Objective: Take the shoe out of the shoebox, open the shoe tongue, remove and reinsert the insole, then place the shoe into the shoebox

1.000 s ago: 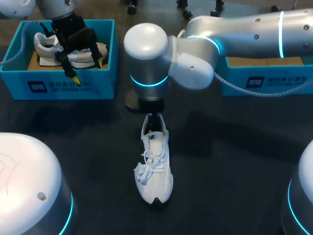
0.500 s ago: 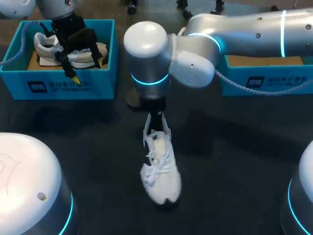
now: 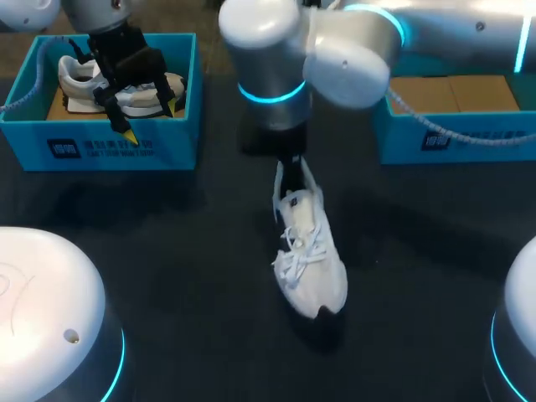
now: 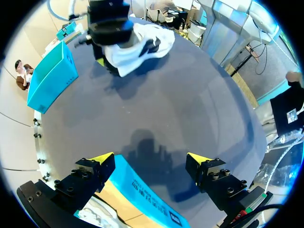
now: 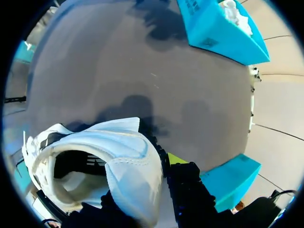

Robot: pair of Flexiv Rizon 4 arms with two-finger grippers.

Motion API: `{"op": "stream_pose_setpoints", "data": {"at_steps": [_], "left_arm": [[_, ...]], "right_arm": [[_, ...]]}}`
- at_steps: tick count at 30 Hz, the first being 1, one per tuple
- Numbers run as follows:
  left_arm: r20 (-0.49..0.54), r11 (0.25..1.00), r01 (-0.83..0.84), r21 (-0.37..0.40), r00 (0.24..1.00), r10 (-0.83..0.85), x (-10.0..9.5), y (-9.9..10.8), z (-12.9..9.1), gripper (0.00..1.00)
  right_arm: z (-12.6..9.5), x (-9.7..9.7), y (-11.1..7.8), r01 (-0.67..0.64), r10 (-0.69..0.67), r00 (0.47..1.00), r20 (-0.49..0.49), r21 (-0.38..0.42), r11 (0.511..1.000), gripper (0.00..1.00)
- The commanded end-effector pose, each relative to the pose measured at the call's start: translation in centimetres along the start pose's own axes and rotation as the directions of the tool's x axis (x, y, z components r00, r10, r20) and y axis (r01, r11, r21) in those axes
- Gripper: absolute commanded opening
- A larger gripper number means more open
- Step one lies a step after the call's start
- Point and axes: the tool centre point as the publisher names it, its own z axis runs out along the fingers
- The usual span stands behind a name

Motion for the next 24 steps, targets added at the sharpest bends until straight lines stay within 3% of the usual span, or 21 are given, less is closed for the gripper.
{"op": "stream_pose_setpoints", "data": {"at_steps": [1,16,20,24], "left_arm": [[-0.001,1.000,0.000,-0.003,1.000,0.000,0.0,0.0,0.0,1.00],[-0.001,1.000,0.000,-0.003,1.000,0.000,0.0,0.0,0.0,1.00],[-0.001,1.000,0.000,-0.003,1.000,0.000,0.0,0.0,0.0,1.00],[-0.001,1.000,0.000,-0.003,1.000,0.000,0.0,0.0,0.0,1.00]], "right_arm": [[-5.9,-0.3,-2.8,0.002,-0.001,1.000,0.009,-0.050,0.999,0.00],[-6.0,-0.1,-3.2,-0.016,0.017,1.000,0.016,-0.057,0.998,0.00],[-7.6,-1.4,-6.5,-0.044,0.045,0.999,0.026,-0.033,0.998,0.00],[-11.0,-4.2,-11.4,-0.059,0.060,0.996,0.061,-0.013,0.998,0.00]]}}
